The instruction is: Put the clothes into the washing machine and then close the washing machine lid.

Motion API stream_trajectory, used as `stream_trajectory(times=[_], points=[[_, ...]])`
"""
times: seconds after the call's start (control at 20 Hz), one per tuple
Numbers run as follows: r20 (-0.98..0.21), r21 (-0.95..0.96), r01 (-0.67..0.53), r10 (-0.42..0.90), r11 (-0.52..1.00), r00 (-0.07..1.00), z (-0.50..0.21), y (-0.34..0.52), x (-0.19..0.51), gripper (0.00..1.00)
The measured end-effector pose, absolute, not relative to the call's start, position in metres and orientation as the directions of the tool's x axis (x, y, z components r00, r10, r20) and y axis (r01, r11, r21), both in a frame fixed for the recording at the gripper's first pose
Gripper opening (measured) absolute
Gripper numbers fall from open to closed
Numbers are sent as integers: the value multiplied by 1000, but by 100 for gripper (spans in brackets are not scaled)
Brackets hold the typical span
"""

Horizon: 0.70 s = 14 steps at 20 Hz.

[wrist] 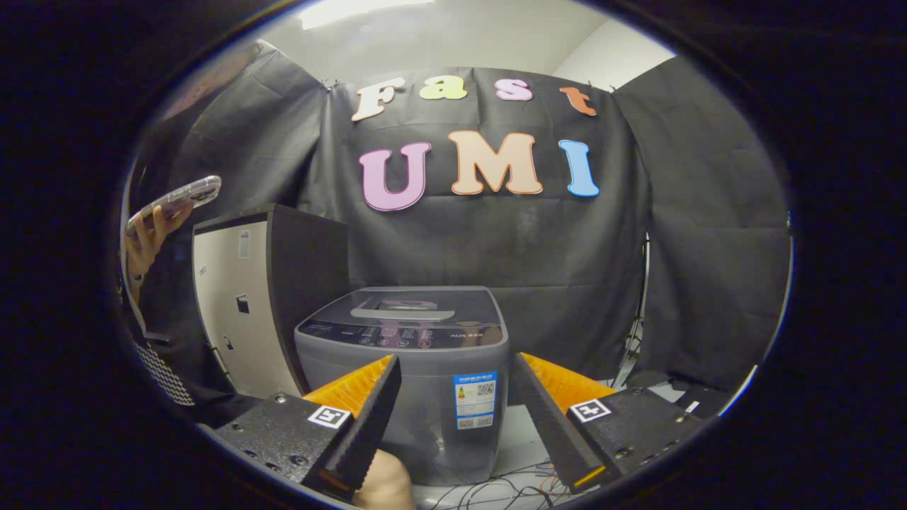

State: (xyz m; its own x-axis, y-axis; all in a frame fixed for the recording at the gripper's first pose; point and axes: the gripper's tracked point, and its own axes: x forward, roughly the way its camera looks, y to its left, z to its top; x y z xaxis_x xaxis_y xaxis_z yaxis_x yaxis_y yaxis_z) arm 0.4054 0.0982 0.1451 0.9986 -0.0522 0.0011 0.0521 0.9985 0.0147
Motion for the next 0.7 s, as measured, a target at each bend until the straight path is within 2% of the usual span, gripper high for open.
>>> stream_trajectory(times=[0.7], points=[[-1, 13, 29, -29, 999, 1000, 145, 101, 406, 97]])
